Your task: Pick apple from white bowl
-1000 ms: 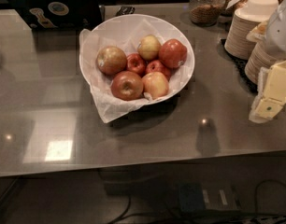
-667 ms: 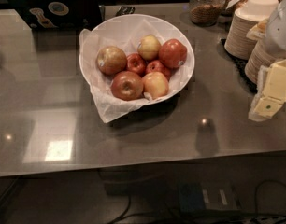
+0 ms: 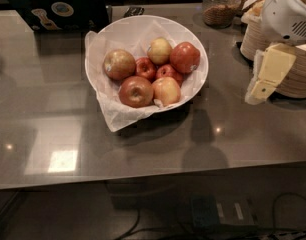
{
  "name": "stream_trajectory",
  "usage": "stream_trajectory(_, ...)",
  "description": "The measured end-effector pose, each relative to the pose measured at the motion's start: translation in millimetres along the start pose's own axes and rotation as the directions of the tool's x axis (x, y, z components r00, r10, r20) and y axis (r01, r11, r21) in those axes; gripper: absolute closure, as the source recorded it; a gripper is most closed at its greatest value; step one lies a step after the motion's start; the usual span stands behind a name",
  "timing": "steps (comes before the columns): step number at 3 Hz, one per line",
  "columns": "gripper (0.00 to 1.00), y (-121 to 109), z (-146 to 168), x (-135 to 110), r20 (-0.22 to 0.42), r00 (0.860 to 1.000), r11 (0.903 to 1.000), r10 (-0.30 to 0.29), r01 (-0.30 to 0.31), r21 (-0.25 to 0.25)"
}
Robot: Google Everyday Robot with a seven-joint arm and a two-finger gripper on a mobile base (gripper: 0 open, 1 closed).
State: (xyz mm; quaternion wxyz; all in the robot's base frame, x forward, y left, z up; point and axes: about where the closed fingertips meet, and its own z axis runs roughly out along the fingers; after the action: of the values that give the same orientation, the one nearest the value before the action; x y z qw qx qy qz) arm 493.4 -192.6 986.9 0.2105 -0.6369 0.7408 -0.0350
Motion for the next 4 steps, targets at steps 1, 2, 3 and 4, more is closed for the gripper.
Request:
stream_trajectory(1, 0.00, -23, 17, -21, 0.052, 0.998, 0.9992, -0.040, 0.041, -0.006)
stream_trajectory(2, 0.00, -22, 16, -19, 0.053, 0.998, 0.9993, -0.036, 0.037, -0.004)
stream_trajectory(3, 0.00, -31, 14, -27, 0.109, 0.993, 0.9989, -0.038, 0.035, 0.032)
stream_trajectory(4, 0.00, -44, 16, -43, 0.184, 0.982, 0.9982, -0.050, 0.043, 0.042)
